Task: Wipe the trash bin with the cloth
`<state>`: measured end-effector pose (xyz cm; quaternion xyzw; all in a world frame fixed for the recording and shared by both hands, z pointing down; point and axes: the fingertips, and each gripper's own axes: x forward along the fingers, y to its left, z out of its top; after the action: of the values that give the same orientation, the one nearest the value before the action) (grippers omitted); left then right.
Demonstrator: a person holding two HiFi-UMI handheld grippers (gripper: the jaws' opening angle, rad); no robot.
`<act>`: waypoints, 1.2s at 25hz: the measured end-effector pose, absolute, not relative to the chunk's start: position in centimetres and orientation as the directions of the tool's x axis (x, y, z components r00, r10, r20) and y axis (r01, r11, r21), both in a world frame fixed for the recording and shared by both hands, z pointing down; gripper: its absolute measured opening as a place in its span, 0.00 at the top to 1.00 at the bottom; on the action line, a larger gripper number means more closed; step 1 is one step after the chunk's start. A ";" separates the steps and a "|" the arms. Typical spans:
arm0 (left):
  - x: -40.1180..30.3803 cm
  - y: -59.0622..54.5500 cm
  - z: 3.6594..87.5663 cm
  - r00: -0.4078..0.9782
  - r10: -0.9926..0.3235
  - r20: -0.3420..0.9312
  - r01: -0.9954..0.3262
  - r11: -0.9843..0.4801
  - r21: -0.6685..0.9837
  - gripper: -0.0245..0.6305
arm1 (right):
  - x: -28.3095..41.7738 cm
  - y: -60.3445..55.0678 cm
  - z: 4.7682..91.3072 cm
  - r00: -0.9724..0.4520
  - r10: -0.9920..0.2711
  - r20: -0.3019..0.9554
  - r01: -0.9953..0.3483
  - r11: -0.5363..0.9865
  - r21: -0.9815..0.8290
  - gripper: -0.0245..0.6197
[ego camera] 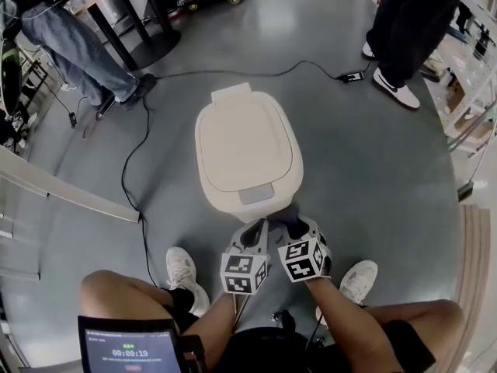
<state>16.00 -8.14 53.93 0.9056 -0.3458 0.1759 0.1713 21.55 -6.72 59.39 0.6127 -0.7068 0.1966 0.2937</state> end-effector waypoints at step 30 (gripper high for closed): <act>28.7 -7.5 47.5 0.553 -0.665 0.502 -0.794 -0.603 0.076 0.96 | 31.4 -12.5 45.5 -0.474 -0.770 0.428 -0.645 0.634 0.426 0.82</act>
<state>28.72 -7.48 47.45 0.8685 -0.4200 0.2172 0.1486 31.41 -12.49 45.53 0.4150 -0.8523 -0.1031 0.3011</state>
